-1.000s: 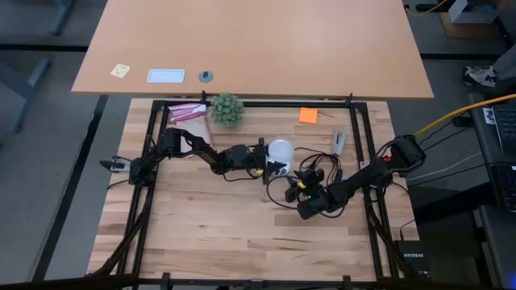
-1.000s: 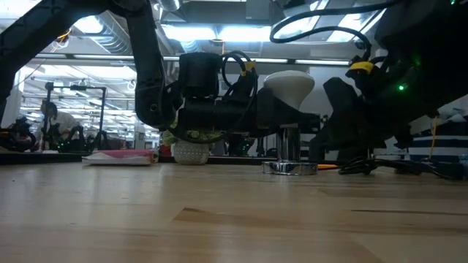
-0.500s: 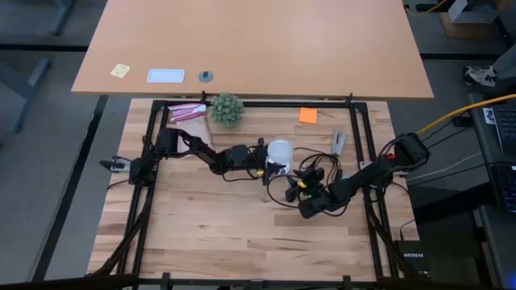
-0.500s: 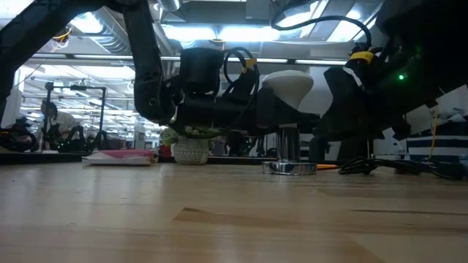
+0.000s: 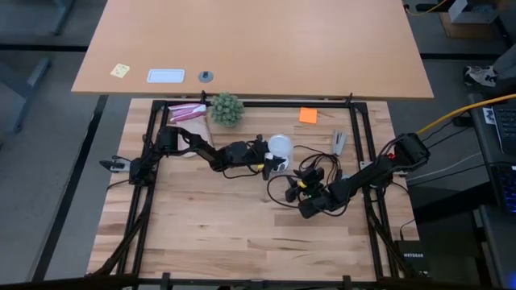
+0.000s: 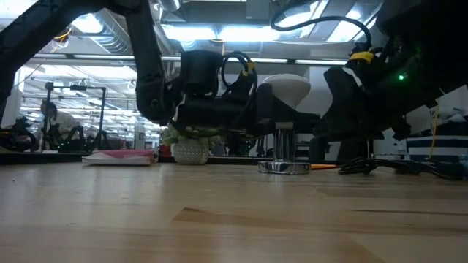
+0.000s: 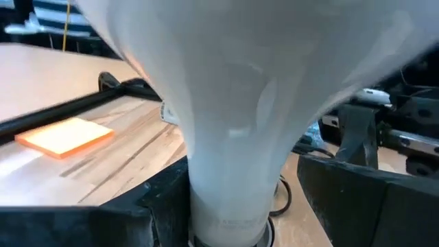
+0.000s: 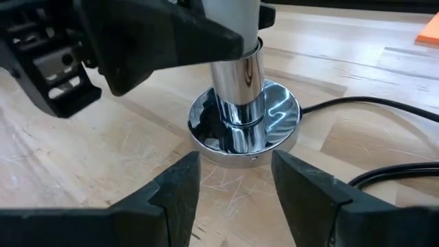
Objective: Screw lightbulb
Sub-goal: Remove the lightbulb from the lamp
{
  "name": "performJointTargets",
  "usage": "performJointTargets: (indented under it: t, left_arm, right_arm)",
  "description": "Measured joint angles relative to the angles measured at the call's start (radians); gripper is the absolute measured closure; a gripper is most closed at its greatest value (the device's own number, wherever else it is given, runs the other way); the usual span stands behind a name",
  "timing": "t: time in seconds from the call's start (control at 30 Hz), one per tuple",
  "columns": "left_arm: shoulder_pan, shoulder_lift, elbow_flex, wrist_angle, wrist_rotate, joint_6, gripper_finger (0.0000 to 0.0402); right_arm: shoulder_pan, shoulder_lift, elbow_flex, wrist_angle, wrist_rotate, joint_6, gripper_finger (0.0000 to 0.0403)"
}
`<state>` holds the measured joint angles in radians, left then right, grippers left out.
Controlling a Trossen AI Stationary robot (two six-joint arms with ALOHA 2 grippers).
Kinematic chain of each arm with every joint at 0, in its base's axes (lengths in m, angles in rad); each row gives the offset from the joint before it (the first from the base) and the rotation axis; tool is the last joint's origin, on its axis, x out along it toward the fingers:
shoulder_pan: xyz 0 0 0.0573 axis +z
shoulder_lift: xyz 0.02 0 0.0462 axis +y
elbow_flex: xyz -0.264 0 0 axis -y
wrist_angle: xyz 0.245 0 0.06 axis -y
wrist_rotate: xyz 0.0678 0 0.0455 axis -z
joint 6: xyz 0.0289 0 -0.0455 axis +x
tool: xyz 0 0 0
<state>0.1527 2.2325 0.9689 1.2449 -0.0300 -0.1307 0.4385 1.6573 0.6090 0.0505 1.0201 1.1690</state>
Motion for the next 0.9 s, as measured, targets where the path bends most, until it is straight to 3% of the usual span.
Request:
performJointTargets:
  t: [0.27, 0.7, 0.9]
  left_arm:
    - [-0.002, -0.003, 0.002, -0.035, -0.017, 0.052, 0.016]
    - [0.012, 0.001, 0.0, 0.043, -0.029, 0.034, 0.016]
    - [0.022, 0.001, 0.0, 0.046, -0.035, 0.106, 0.016]
  right_arm:
    - [0.0, 0.0, 0.0, 0.0, 0.0, 0.0, 0.0215]
    - [0.0, 0.0, 0.0, 0.0, 0.0, 0.0, 0.0215]
    - [0.0, 0.0, 0.0, 0.0, 0.0, 0.0, 0.0215]
